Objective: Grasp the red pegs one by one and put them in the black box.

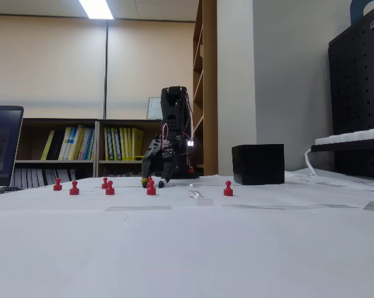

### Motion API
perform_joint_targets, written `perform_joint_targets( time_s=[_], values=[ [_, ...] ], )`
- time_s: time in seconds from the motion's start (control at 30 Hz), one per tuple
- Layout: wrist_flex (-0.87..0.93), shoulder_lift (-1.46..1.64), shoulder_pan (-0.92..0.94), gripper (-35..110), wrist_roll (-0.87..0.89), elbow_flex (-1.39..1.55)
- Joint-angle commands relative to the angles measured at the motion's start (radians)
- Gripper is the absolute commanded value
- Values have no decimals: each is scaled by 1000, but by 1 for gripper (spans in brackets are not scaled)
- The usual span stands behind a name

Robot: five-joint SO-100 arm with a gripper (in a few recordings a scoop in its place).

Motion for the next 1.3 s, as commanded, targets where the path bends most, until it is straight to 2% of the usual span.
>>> perform_joint_targets(
  time_s=[0.0,0.33,0.47,0.53,0.67,0.73,0.93,1.0,1.1,1.27],
  values=[
    [-8,20,-8,13,-8,28],
    [-5,14,-11,0,-25,21],
    [110,-77,-3,0,-41,26],
    [313,-183,12,0,-55,67],
    [1177,-339,12,0,-91,405],
    [1497,-362,-17,0,-120,569],
    [2237,-273,-213,0,-229,1111],
    [2396,-224,-322,0,-291,1281],
    [2407,-207,-474,0,-465,1436],
    [2399,-179,-726,0,-581,1489]
  ],
)
